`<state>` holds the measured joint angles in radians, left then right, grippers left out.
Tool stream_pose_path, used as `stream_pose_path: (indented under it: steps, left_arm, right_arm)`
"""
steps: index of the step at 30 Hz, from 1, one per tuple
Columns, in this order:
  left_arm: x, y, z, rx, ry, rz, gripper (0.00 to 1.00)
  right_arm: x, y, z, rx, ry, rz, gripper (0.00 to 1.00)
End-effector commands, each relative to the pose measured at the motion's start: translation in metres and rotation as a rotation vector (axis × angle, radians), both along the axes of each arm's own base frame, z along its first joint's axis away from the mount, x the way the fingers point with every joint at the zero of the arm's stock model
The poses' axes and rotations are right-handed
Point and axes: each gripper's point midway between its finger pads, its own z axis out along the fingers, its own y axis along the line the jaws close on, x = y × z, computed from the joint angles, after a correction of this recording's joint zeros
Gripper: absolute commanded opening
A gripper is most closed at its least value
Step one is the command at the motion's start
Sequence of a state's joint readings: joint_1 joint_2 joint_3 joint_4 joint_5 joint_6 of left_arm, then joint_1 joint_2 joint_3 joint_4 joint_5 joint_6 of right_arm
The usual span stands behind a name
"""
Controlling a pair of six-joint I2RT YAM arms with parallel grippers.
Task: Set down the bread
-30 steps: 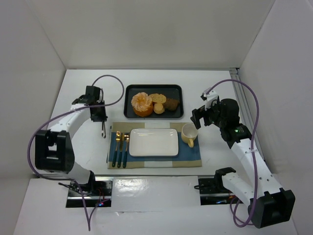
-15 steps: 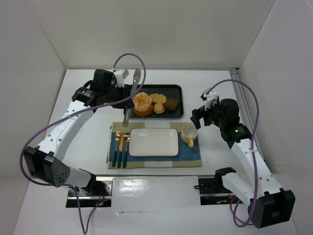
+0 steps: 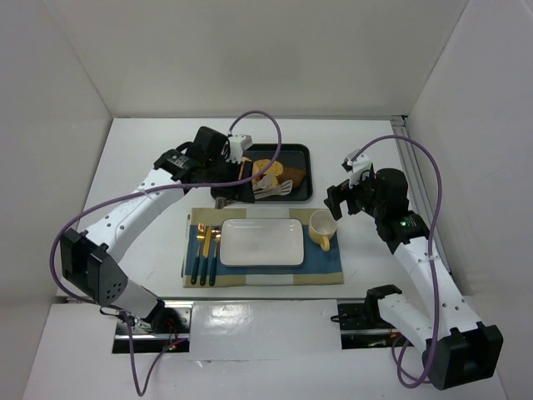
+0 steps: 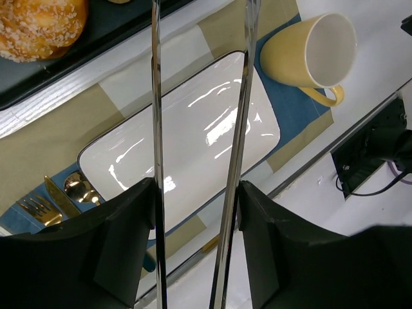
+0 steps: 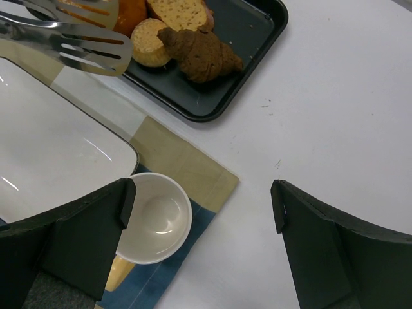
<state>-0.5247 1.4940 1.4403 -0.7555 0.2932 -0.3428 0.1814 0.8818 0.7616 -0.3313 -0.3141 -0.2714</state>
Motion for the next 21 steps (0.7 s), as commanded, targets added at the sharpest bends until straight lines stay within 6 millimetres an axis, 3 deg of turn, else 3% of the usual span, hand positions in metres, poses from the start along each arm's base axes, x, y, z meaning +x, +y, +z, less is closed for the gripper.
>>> stream_pose_path:
  steps: [1,6,13,21]
  left_arm:
    - [0.014,-0.013,0.022,-0.036,-0.079,-0.018,0.66]
    - [0.017,-0.018,0.013,-0.004,-0.073,-0.015,0.66]
    - [0.04,-0.011,0.001,0.076,-0.093,0.064,0.66]
    - [0.061,-0.022,-0.009,0.097,-0.085,0.062,0.66]
  right_arm:
    - [-0.003,0.003,0.012,0.003,-0.036,0.021,1.0]
    - [-0.003,0.003,0.012,0.003,-0.036,0.021,1.0]
    - [-0.004,0.003,0.01,0.002,-0.027,0.021,1.0]
    - [-0.004,0.003,0.01,0.002,-0.027,0.021,1.0]
